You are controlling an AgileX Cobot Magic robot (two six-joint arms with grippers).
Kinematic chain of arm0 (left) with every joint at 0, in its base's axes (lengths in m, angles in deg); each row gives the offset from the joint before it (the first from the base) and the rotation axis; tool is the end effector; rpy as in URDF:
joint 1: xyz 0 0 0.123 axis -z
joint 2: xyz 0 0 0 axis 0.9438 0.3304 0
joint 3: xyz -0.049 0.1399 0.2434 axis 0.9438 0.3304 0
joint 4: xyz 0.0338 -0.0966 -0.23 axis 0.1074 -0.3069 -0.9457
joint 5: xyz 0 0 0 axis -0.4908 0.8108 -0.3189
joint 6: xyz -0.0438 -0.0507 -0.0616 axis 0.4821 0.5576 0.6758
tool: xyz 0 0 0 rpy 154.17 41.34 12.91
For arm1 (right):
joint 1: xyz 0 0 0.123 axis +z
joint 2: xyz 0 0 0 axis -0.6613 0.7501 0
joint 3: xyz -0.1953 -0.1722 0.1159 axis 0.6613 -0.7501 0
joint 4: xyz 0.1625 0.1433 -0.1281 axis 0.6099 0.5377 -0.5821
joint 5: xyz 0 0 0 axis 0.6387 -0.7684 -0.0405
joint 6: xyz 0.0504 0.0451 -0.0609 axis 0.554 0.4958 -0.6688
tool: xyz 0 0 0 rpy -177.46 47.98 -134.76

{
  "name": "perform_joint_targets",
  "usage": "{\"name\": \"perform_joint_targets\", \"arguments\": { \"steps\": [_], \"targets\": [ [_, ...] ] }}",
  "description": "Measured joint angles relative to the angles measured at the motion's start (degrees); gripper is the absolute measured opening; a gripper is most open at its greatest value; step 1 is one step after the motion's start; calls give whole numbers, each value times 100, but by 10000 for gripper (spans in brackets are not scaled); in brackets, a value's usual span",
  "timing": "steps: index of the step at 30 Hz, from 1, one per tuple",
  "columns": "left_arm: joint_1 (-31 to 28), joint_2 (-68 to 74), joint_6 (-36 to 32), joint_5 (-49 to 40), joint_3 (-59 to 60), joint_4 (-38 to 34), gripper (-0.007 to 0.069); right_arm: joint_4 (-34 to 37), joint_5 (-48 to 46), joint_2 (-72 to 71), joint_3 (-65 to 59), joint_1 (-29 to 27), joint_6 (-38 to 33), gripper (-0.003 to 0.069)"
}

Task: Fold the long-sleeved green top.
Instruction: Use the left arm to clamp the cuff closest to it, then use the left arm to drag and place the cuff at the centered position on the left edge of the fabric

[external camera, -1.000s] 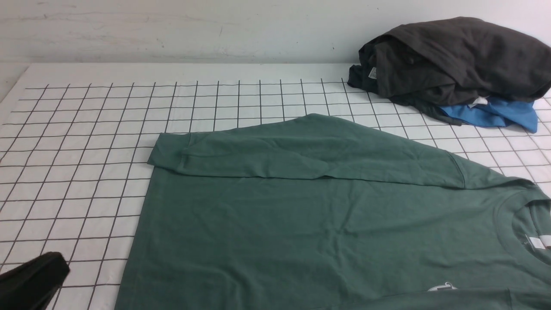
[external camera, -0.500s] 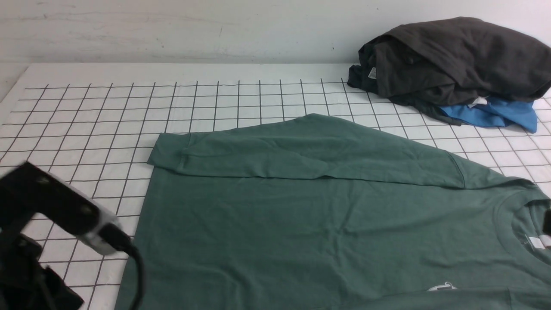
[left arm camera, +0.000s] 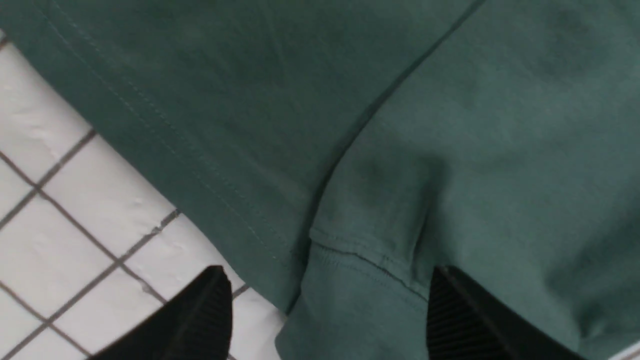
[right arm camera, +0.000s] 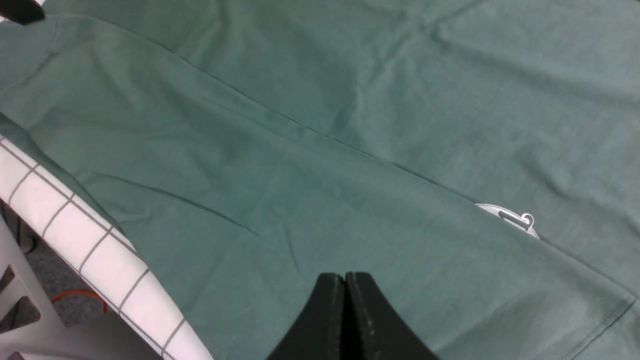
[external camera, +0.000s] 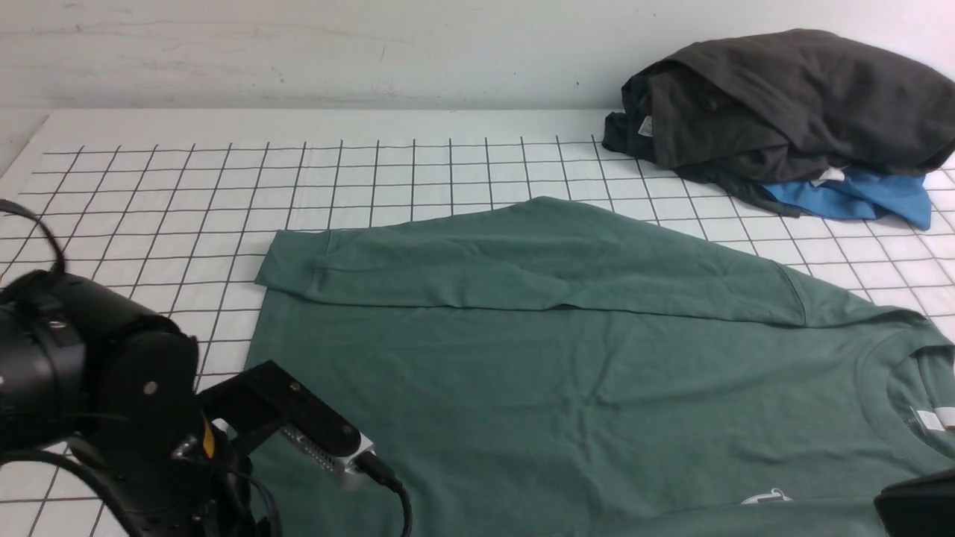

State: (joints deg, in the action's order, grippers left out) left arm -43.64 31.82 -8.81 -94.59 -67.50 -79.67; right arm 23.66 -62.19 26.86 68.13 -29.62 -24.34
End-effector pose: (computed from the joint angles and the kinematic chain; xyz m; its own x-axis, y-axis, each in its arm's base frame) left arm 0.1960 -0.1016 0.1898 -0.8085 0.5883 -0.0149 0.5885 0.8084 -0.0111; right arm 0.0980 0.0591 0.3185 -0.6767 -0.4499 -0.5828 -0.6469 0.7414 0.1787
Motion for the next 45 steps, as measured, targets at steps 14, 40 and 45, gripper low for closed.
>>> {"name": "perform_joint_targets", "arguments": {
  "steps": [14, 40, 45],
  "targets": [
    [0, 889, 0, 177, 0, -126, 167, -27, 160, 0, 5, 0, 0, -14],
    [6, 1176, -51, -1068, -3704, 1080, 23, -268, 505, 0, 5, 0, -7, -14],
    [6, 1802, -9, -1077, -3852, 1236, 23, -345, 496, 0, 5, 0, -7, -14]
  ]
}}
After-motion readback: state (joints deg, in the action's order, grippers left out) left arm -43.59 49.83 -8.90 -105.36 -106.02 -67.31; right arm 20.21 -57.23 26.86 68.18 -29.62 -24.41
